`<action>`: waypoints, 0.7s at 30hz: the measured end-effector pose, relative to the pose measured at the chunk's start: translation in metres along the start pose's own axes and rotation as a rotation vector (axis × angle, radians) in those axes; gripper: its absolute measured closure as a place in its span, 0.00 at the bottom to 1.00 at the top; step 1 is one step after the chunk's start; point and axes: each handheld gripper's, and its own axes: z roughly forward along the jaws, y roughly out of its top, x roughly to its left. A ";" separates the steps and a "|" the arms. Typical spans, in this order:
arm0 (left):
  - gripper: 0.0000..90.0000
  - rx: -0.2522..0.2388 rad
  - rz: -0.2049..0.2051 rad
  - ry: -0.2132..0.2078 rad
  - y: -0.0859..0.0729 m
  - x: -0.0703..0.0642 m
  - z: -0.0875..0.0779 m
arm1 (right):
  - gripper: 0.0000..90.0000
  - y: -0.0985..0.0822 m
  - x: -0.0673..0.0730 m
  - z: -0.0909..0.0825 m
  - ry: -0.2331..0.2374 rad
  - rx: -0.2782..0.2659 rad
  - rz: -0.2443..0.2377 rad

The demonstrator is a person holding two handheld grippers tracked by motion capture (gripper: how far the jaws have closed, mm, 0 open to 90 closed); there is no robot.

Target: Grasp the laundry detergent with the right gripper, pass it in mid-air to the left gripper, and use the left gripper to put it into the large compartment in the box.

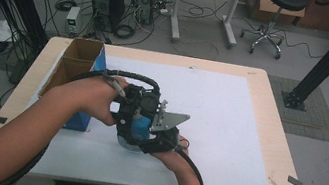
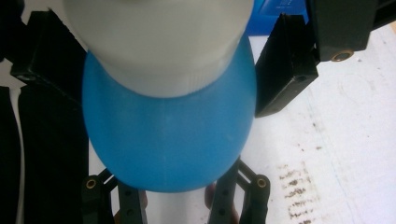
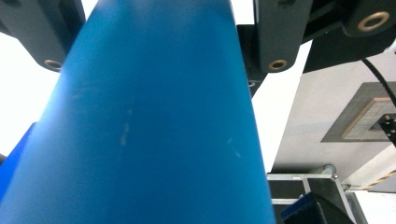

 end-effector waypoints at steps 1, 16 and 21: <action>0.20 -0.001 -0.001 -0.002 0.000 0.000 0.000 | 0.51 0.000 0.000 0.000 0.000 0.000 0.000; 0.32 0.021 0.002 -0.007 0.002 -0.001 0.001 | 0.51 0.001 0.000 -0.001 -0.003 -0.010 -0.002; 0.35 0.028 -0.004 -0.007 0.001 -0.001 0.002 | 0.51 0.001 0.001 0.000 -0.004 -0.014 -0.006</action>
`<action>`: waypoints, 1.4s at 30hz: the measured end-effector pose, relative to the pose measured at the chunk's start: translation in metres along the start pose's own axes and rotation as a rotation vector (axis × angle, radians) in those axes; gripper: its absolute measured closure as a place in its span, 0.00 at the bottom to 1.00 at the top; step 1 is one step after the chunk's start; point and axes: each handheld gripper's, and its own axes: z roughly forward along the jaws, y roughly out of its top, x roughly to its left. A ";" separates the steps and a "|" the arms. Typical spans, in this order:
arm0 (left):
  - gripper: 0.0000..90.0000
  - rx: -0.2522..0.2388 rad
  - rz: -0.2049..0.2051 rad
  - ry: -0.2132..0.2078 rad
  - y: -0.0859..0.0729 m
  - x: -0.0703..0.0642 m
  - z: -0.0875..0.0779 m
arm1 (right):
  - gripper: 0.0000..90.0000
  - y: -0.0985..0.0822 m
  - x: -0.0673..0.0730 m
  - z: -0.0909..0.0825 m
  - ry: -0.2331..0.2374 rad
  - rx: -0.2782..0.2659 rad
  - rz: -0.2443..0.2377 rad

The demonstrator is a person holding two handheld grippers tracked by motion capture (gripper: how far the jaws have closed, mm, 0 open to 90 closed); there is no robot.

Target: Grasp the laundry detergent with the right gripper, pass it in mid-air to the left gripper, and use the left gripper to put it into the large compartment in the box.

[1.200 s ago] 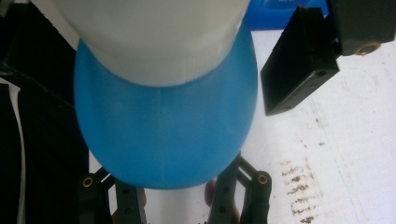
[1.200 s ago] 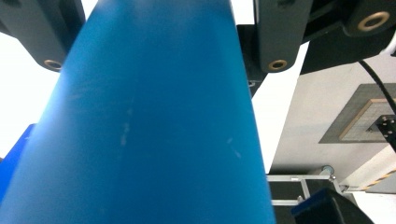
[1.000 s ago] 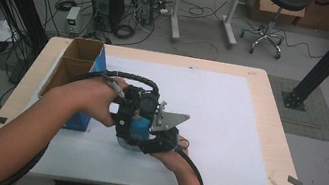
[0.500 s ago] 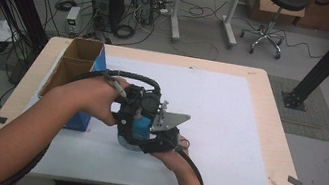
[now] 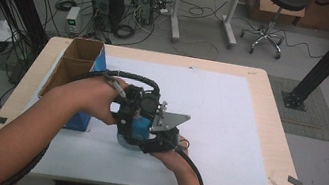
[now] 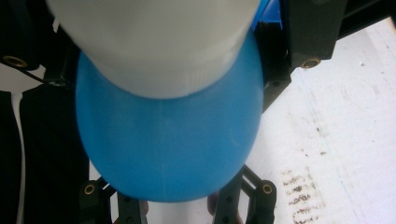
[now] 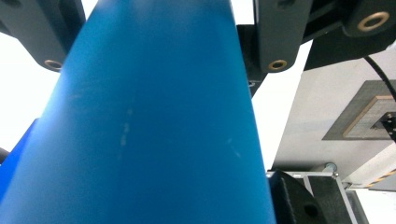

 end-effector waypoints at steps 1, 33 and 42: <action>0.36 0.000 -0.004 -0.003 0.000 -0.001 0.000 | 0.51 0.000 0.000 0.000 0.001 0.000 0.001; 0.43 0.007 0.014 0.032 0.005 0.002 -0.011 | 0.47 0.005 0.000 -0.003 -0.026 -0.032 -0.038; 0.43 0.011 -0.003 0.024 0.008 0.007 -0.015 | 0.26 0.007 -0.004 -0.016 -0.026 -0.034 0.002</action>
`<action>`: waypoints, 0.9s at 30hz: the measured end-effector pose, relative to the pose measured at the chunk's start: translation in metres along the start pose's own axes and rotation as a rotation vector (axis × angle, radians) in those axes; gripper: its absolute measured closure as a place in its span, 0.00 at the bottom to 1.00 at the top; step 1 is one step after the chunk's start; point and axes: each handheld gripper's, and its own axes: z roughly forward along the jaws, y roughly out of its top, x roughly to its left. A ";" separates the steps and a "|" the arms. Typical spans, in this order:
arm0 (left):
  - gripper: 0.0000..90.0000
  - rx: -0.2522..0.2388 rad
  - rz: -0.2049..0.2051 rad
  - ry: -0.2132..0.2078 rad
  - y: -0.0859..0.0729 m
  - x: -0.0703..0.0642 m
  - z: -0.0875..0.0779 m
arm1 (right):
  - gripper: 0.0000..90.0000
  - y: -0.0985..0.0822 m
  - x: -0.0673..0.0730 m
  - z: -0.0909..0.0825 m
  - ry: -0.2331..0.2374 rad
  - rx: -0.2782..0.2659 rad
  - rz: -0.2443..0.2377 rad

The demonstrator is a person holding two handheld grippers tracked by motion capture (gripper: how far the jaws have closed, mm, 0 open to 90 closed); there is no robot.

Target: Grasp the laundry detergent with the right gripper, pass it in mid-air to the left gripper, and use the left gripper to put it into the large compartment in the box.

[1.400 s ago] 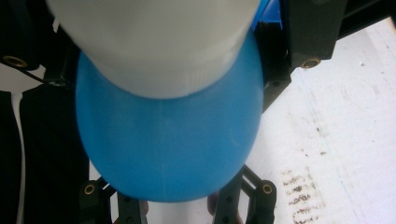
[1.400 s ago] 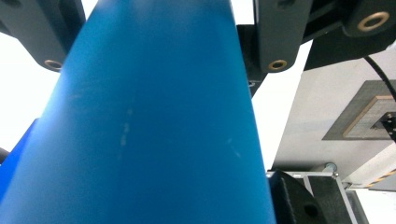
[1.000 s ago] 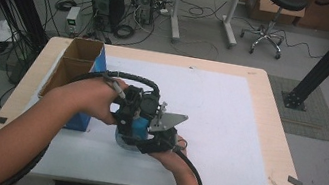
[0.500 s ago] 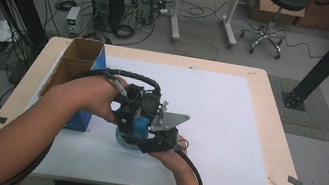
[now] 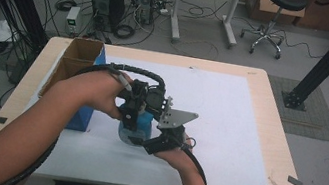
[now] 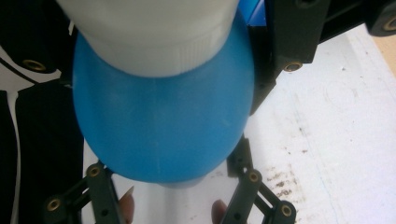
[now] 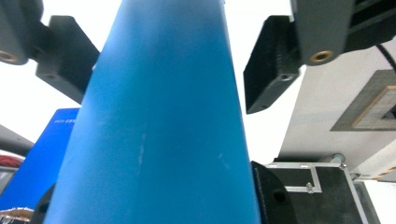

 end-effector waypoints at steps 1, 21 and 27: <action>0.43 -0.002 -0.008 -0.003 0.000 0.000 0.000 | 0.24 0.000 0.000 -0.001 0.004 0.006 0.006; 0.43 0.052 -0.190 -0.036 -0.013 0.028 -0.030 | 0.00 0.026 -0.020 -0.048 0.023 0.269 0.015; 0.43 0.075 -0.319 -0.068 -0.026 0.041 -0.042 | 0.00 0.040 -0.033 -0.070 0.025 0.439 -0.005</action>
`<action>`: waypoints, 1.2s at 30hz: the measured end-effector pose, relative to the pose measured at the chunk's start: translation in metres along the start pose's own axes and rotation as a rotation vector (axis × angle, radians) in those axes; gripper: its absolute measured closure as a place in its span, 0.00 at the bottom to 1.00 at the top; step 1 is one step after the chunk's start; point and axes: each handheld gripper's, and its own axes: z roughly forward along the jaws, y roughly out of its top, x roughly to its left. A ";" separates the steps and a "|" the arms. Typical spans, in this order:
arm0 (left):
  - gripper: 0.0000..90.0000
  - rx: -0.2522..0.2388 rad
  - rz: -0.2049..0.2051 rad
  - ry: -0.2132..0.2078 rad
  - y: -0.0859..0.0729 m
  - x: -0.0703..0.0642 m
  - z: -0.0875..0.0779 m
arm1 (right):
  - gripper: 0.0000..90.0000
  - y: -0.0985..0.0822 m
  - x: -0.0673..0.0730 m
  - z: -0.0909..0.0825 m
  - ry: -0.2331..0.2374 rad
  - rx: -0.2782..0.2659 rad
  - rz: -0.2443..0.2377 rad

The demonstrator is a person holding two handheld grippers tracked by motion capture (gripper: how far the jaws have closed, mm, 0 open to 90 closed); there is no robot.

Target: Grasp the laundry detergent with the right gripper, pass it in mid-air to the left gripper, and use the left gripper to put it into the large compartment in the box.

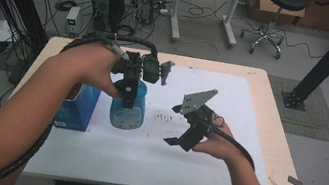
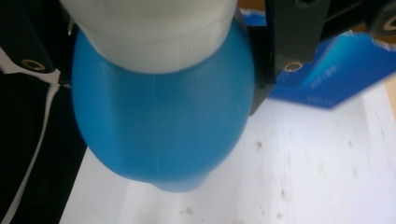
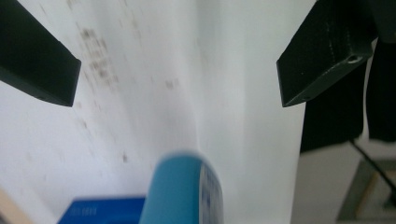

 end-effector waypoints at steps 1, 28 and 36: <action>0.43 0.006 -0.033 -0.009 -0.002 0.003 -0.002 | 0.00 0.001 -0.002 -0.004 -0.006 0.039 -0.005; 0.43 0.009 -0.791 -0.111 -0.092 0.056 -0.077 | 0.00 0.006 -0.022 -0.062 -0.034 0.485 -0.057; 0.43 -0.018 -0.979 -0.117 -0.124 0.073 -0.089 | 0.00 0.003 -0.022 -0.066 -0.031 0.537 -0.063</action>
